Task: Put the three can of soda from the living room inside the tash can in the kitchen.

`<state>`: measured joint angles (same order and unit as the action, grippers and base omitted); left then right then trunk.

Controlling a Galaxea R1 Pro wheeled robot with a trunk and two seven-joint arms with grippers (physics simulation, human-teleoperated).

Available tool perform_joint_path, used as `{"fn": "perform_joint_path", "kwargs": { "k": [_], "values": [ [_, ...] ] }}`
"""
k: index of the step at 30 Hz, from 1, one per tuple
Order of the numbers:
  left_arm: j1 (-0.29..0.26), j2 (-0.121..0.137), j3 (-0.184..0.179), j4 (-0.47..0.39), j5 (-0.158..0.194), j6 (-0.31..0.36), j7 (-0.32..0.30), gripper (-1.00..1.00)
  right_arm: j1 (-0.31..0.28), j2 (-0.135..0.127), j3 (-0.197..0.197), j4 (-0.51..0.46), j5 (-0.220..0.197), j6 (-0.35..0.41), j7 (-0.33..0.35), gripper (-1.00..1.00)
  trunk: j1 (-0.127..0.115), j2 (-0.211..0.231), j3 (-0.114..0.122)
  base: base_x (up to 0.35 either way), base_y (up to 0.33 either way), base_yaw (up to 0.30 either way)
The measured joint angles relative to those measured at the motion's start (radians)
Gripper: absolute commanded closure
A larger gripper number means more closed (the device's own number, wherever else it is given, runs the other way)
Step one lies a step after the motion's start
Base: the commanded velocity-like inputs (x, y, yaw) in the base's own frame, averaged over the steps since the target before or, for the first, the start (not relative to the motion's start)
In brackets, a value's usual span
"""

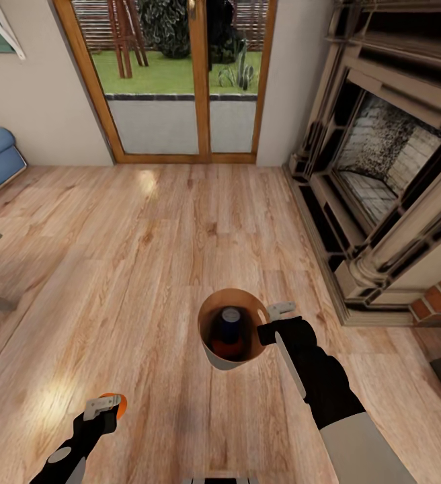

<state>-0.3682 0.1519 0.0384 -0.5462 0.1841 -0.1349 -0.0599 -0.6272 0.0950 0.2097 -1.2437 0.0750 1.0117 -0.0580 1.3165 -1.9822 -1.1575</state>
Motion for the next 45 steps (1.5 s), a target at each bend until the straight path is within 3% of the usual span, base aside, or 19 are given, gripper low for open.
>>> {"fn": "perform_joint_path", "kwargs": {
  "k": [26,45],
  "values": [
    [0.0,0.0,0.0,0.0,0.0,0.0,0.0,1.0,0.0,0.0,0.0,0.0,0.0,0.0,0.0,1.0,-0.1,0.182,0.082,0.0,0.0,0.0],
    [0.0,0.0,0.0,0.0,0.0,0.0,0.0,1.0,0.0,0.0,0.0,0.001,-0.001,0.0,0.0,1.0,-0.173,0.315,0.161,0.0,0.0,-0.018]
  ]
}}
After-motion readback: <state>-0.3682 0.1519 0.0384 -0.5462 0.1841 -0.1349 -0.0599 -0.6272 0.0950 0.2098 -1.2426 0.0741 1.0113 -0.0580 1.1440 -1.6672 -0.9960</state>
